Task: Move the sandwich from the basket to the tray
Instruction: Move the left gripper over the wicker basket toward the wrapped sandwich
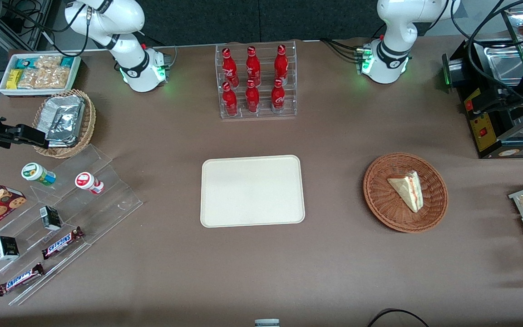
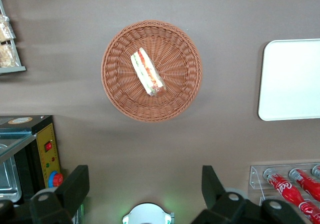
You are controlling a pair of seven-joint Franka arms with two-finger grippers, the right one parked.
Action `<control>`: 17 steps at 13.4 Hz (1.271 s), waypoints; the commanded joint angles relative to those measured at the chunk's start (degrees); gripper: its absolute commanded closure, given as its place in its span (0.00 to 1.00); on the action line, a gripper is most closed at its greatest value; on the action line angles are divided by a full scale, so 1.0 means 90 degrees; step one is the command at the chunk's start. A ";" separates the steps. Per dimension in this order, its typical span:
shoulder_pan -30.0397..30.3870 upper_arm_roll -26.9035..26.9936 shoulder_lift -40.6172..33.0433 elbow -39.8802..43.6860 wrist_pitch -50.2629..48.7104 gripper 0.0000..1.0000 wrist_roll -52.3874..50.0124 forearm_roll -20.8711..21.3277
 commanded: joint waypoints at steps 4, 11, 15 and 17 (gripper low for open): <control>-0.0104 0.0079 0.0222 -0.0098 0.0069 0.01 -0.0221 0.0258; -0.0113 0.0069 0.0673 -0.1482 0.1883 0.01 -0.1460 0.0366; -0.0123 0.0059 0.0693 -0.2789 0.3452 0.01 -0.3265 0.0239; -0.0210 0.0020 0.0673 -0.3523 0.4411 0.01 -0.3571 0.0278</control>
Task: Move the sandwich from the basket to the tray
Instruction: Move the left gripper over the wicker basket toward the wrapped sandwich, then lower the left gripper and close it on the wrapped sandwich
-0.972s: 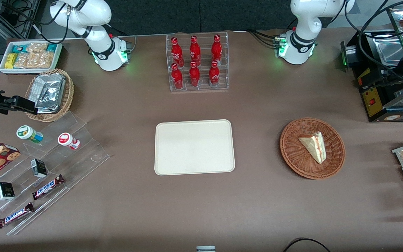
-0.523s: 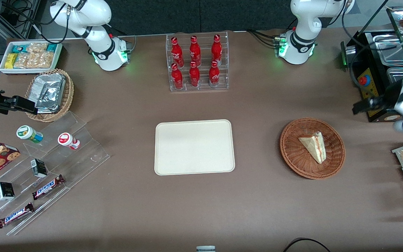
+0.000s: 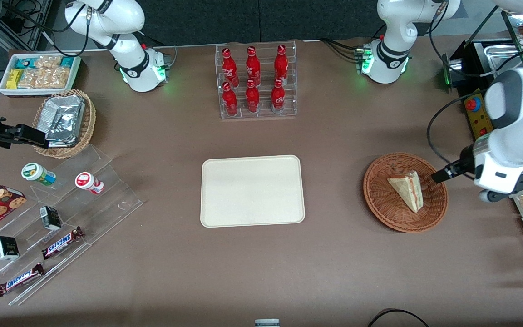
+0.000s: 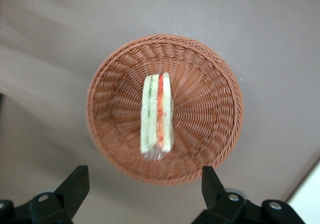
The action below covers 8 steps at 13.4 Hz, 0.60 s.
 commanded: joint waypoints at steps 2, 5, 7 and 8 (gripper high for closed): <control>-0.0164 0.0020 -0.0229 -0.1308 0.1481 0.01 -0.0463 0.0012; -0.0242 0.0010 -0.0189 -0.2001 0.2526 0.01 -0.0560 0.0012; -0.0242 0.0019 -0.0131 -0.2179 0.2793 0.01 -0.0560 0.0021; -0.0242 0.0020 -0.0092 -0.2180 0.2803 0.01 -0.0570 0.0022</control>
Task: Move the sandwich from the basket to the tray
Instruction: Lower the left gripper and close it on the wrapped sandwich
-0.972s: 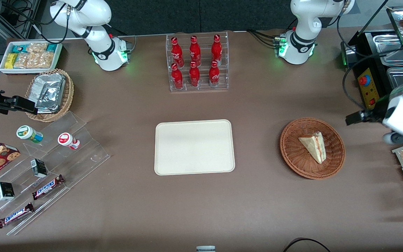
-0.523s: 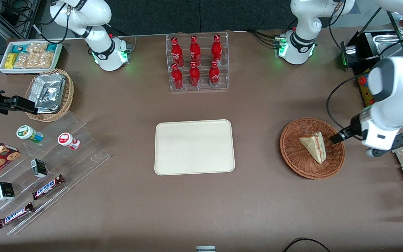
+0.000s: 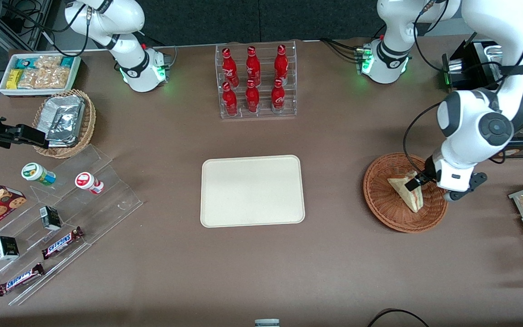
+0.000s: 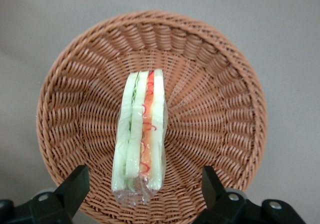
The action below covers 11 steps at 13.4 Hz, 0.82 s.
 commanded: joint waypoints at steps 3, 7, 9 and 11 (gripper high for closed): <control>-0.0079 0.0045 0.0043 -0.0314 0.0434 0.01 -0.0157 0.0021; -0.0080 0.0045 0.0278 -0.0422 0.0650 0.01 -0.0157 0.0060; -0.0079 0.0045 0.0326 -0.0510 0.0729 0.01 -0.0157 0.0070; -0.0079 0.0045 0.0385 -0.0539 0.0729 0.01 -0.0147 0.0070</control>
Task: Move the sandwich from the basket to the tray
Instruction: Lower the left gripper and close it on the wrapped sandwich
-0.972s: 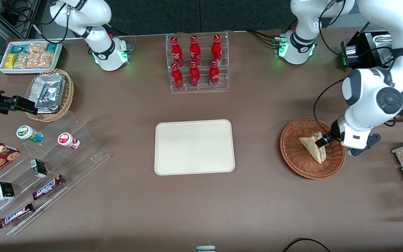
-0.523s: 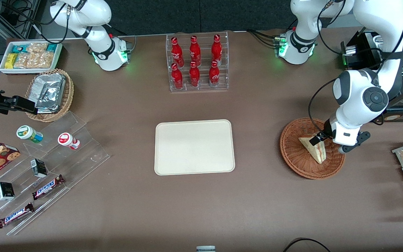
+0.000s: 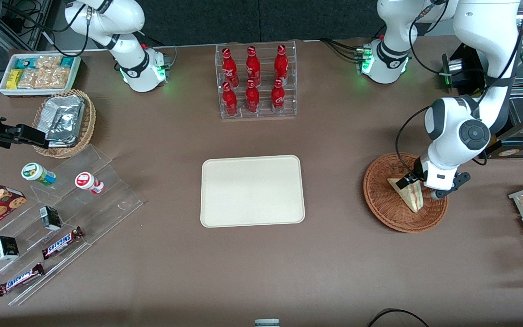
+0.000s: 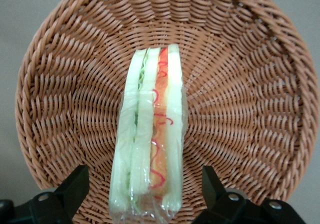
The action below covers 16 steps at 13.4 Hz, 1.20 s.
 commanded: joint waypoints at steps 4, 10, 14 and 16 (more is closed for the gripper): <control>-0.0076 0.0054 0.0076 -0.0181 0.0169 0.77 -0.0098 0.0097; -0.0076 0.0054 0.0125 -0.0142 0.0149 1.00 -0.0088 0.0155; -0.0086 0.0034 -0.0138 0.0742 -0.1171 1.00 -0.0107 0.0146; -0.0183 -0.0073 -0.0245 0.1699 -0.2608 1.00 -0.0107 0.0146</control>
